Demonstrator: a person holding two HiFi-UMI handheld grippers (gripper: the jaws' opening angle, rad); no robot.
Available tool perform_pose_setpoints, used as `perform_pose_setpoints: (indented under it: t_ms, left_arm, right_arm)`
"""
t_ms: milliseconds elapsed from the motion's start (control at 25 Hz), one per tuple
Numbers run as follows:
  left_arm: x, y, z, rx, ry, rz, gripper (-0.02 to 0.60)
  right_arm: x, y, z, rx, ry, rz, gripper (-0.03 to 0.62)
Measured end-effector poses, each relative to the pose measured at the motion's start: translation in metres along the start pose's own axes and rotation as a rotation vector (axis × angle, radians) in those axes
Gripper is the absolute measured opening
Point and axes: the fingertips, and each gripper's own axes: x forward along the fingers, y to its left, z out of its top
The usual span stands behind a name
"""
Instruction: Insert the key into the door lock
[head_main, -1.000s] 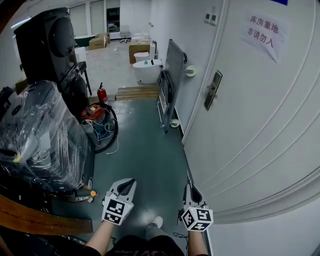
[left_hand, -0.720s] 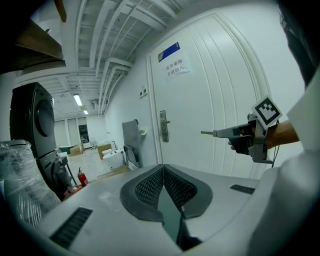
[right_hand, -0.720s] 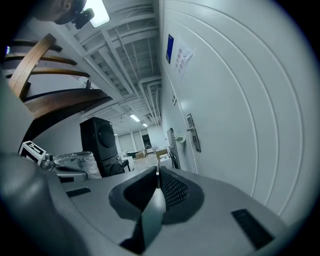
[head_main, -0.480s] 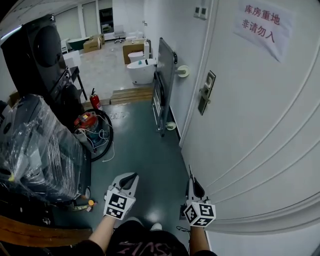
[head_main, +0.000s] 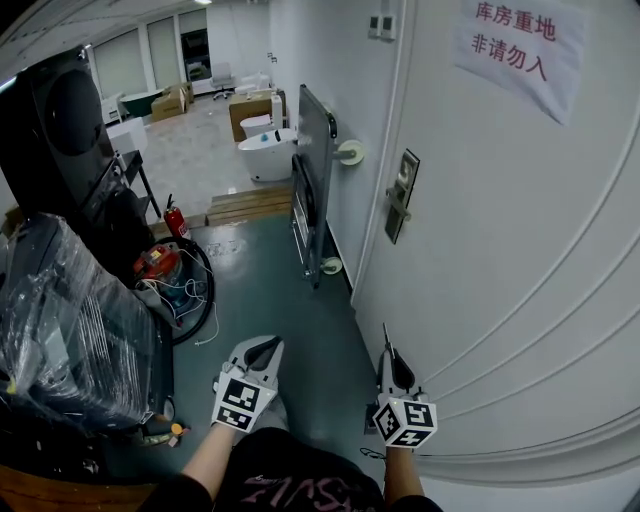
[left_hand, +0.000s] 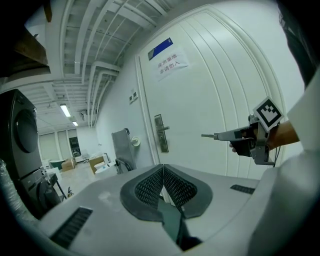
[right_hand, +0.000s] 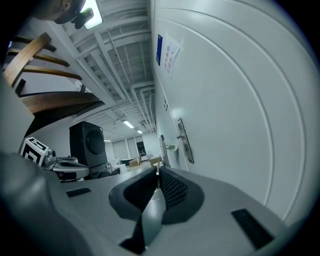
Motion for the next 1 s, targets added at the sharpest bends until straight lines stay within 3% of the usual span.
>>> perform_pose_setpoints:
  t_ms: [240,600,800,1000]
  left_arm:
    - [0.051,0.046,-0.026,-0.014,0.011,-0.013,0.014]
    - [0.150,0.184,-0.036,-0.075,0.067,-0.038,0.012]
    - [0.207,0.262,-0.049,-0.072,0.115,-0.067,0.014]
    - [0.258,0.305,-0.045,-0.063,0.112,-0.136,0.012]
  right_arm:
    - [0.072,0.001,-0.013,-0.017,0.026,-0.005,0.080]
    - [0.243,0.031,0.009,-0.026,0.074,-0.020,0.080]
    - [0.329,0.037,0.015,-0.005,0.090,-0.073,0.080]
    - [0.378,0.029,0.020,0.044,0.085,-0.147,0.080]
